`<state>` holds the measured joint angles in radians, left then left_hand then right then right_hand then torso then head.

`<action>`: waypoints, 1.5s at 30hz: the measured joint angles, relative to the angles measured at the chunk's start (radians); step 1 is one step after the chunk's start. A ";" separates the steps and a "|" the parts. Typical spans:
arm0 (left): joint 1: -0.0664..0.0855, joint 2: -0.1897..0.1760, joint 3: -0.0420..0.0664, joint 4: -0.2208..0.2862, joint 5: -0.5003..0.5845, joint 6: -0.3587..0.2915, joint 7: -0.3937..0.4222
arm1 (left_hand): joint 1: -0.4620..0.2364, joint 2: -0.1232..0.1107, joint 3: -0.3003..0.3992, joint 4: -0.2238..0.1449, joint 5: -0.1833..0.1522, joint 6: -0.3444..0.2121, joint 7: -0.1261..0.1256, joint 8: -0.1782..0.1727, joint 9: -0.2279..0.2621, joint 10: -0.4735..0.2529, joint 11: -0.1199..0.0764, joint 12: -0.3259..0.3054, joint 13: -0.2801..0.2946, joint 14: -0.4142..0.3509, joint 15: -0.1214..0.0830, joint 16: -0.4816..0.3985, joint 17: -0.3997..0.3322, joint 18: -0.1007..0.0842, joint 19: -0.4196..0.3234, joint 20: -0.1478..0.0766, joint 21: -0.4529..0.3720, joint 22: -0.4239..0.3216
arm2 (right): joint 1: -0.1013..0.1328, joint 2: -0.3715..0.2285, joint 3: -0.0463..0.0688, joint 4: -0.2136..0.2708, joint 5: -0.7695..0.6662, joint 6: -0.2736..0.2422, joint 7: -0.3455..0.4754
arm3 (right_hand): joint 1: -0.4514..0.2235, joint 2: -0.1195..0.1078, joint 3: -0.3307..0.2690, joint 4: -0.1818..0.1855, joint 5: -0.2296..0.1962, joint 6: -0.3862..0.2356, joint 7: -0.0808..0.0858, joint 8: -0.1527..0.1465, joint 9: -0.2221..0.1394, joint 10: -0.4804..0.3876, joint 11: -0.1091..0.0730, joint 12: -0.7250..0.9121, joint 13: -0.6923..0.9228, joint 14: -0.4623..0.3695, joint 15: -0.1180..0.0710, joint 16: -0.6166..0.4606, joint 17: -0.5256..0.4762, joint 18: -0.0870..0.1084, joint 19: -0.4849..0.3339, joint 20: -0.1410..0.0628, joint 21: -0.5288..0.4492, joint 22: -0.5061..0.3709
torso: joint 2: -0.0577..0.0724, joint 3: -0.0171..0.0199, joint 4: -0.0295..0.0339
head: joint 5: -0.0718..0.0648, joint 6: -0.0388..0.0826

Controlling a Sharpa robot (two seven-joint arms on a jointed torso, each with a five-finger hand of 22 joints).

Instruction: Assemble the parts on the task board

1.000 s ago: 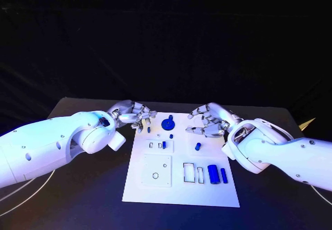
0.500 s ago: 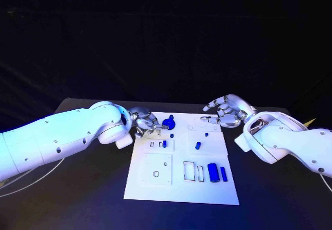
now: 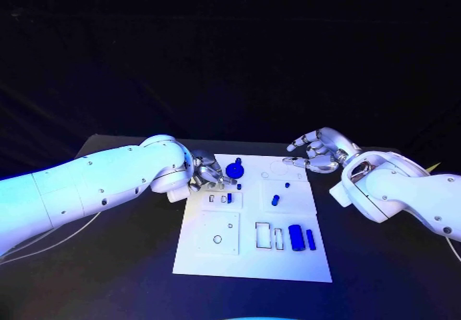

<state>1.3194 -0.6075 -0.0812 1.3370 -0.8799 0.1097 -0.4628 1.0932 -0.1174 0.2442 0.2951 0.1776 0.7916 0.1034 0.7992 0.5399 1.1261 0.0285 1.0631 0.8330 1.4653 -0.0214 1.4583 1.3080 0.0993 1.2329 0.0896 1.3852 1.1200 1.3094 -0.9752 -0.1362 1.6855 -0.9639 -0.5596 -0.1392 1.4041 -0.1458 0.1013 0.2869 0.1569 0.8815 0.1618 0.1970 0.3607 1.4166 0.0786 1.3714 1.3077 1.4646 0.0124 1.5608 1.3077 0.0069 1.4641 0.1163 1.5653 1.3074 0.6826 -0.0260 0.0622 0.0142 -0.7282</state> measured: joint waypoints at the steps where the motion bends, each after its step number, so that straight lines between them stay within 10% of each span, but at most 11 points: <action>1: 0.000 0.004 -0.001 -0.005 -0.002 0.006 -0.003 | 0.000 0.000 0.000 0.000 0.000 0.000 0.000 0.000 0.000 0.000 0.000 0.000 0.000 0.000 0.000 0.000 0.000 0.000 0.000 0.000 0.000 0.000 | 0.000 0.001 0.000 -0.001 0.000 0.000 0.000 | 0.000 0.000 0.000 0.000 0.000 0.000 0.000 0.000 0.000 0.000 0.000 0.000 0.000 0.000 0.000 0.000 0.000 0.000 0.000 0.000 0.000 0.000 | 0.000 0.0000 0.0000 | 0.000 0.000; 45: -0.001 0.078 -0.026 -0.088 -0.006 0.119 -0.034 | 0.044 0.044 0.010 -0.004 0.000 -0.011 -0.004 0.004 0.021 -0.015 0.000 -0.004 -0.009 0.000 0.000 0.000 0.000 0.000 0.000 0.000 0.008 0.009 | 0.000 0.009 0.000 -0.009 -0.014 0.001 -0.001 | -0.005 0.005 0.000 0.000 0.000 0.000 0.000 0.000 0.000 -0.004 -0.003 -0.016 0.000 0.000 0.000 0.000 0.000 0.000 0.000 0.000 0.000 0.001 | 0.003 -0.0018 0.0017 | -0.003 -0.029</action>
<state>1.3189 -0.5291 -0.1070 1.2492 -0.8856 0.2292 -0.4970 1.1372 -0.0734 0.2542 0.2910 0.1776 0.7807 0.0999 0.8037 0.5608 1.1113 0.0285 1.0592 0.8241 1.4651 -0.0213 1.4581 1.3076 0.0995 1.2328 0.0896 1.3929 1.1285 1.3092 -0.9658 -0.1367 1.6764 -0.9777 -0.5584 -0.1403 1.3990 -0.1408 0.1013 0.2869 0.1568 0.8815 0.1618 0.1970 0.3606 1.4130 0.0751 1.3557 1.3073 1.4647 0.0124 1.5608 1.3074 0.0068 1.4642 0.1163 1.5653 1.3079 0.6861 -0.0278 0.0639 0.0107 -0.7575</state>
